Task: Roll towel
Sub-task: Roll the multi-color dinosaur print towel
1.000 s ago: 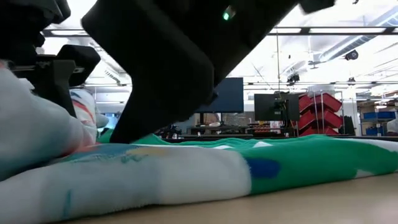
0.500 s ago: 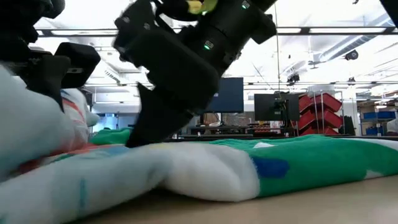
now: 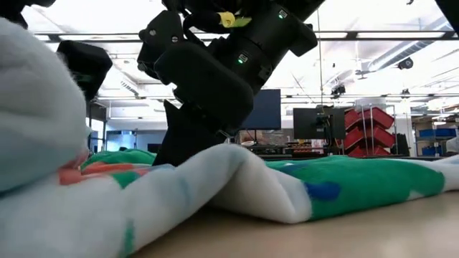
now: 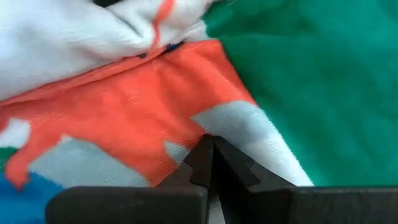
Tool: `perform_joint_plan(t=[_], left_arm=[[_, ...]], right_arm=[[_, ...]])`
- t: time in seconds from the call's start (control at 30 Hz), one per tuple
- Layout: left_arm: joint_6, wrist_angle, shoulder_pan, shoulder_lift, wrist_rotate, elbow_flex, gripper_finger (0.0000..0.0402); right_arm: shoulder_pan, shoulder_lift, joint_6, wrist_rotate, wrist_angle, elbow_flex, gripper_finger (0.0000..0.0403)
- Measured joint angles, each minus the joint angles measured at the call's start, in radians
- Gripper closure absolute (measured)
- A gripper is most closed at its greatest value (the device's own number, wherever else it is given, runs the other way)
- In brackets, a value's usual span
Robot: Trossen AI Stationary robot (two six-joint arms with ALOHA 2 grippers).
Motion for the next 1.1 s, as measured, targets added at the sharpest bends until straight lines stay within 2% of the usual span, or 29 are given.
perform_joint_plan(t=[0.13,0.2,0.33,0.47,0.7,0.87,1.1], left_arm=[[-0.002,-0.001,0.002,0.000,-0.024,-0.019,0.0284],[-0.003,0.008,0.004,-0.002,-0.035,-0.034,0.0284],[-0.011,0.028,0.004,-0.003,-0.071,-0.056,0.0284],[-0.011,0.051,0.004,-0.002,-0.094,-0.059,0.0284],[-0.016,0.066,0.006,0.000,-0.138,-0.060,0.0284],[-0.005,0.065,0.019,0.000,-0.187,-0.063,0.0284],[-0.011,0.129,0.047,0.000,-0.226,-0.100,0.0284]], right_arm=[[0.030,-0.044,-0.066,0.104,-0.021,-0.010,0.0403],[0.047,-0.075,-0.105,0.118,0.019,-0.012,0.0403],[0.077,-0.114,-0.169,0.035,0.181,-0.005,0.0403],[0.081,-0.078,-0.183,-0.087,0.320,-0.005,0.0403],[0.122,0.001,-0.153,-0.110,0.402,-0.004,0.0403],[0.166,0.029,-0.073,-0.110,0.452,0.000,0.0403],[0.196,0.052,0.001,-0.103,0.442,0.000,0.0403]])
